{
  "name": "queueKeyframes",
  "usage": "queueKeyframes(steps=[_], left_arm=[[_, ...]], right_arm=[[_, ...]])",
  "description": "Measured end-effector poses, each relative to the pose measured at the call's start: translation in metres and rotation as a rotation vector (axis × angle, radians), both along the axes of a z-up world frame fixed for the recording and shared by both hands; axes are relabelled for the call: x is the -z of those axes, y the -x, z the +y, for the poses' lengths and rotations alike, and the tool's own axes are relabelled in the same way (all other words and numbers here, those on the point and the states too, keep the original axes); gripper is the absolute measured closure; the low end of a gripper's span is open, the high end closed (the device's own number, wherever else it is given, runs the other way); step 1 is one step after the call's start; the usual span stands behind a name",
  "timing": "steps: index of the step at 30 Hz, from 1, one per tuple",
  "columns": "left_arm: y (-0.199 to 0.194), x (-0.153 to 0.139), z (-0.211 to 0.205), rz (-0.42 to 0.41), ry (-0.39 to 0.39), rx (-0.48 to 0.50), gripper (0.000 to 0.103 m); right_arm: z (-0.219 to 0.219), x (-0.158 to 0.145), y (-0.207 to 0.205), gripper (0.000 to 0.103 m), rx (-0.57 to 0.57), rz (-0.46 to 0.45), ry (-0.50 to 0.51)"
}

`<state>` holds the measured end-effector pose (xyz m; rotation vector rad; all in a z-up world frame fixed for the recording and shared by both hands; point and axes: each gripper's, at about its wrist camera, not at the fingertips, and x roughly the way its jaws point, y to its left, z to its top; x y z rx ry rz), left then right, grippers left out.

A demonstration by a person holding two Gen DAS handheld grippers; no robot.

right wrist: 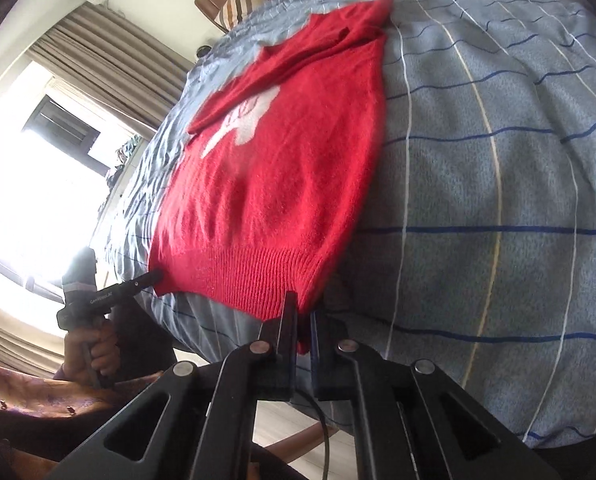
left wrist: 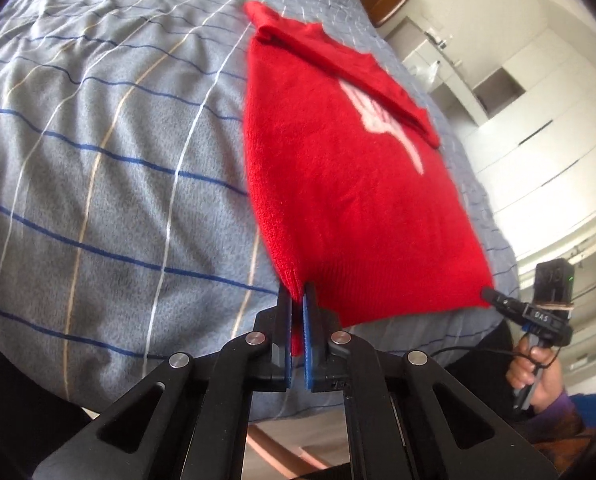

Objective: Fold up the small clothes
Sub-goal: 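Pinch the hem with both grippers and fold it up onto the collar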

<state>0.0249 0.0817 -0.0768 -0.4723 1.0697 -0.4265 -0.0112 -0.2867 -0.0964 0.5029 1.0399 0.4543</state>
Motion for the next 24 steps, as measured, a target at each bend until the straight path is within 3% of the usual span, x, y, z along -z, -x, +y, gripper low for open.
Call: queueKeyframes(steps=[5,10,16,21,23,24], left_arm=[[-0.04,-0.038,0.012,-0.101,0.135,-0.043,0.101],[-0.143,-0.051,0.008,-0.168,0.12,-0.08,0.101],[-0.273,-0.047,-0.005,-0.165,0.024,-0.144,0.101],[-0.342,-0.032,-0.018,-0.141,-0.087,-0.196,0.1],[-0.357,-0.027,-0.02,-0.147,-0.143,-0.222,0.094],[-0.364,-0.025,-0.018,-0.138,-0.173,-0.246,0.084]], right_arm=[[-0.011,-0.031,-0.032,0.098,0.066,-0.123,-0.098],[-0.021,-0.056,-0.12,0.098,0.136,-0.252,-0.079],[-0.02,-0.052,-0.253,0.098,0.197,-0.266,-0.049],[-0.024,-0.031,-0.337,0.098,0.268,-0.222,-0.033],[-0.024,-0.02,-0.356,0.096,0.286,-0.209,-0.048],[-0.025,-0.015,-0.361,0.093,0.307,-0.198,-0.04]])
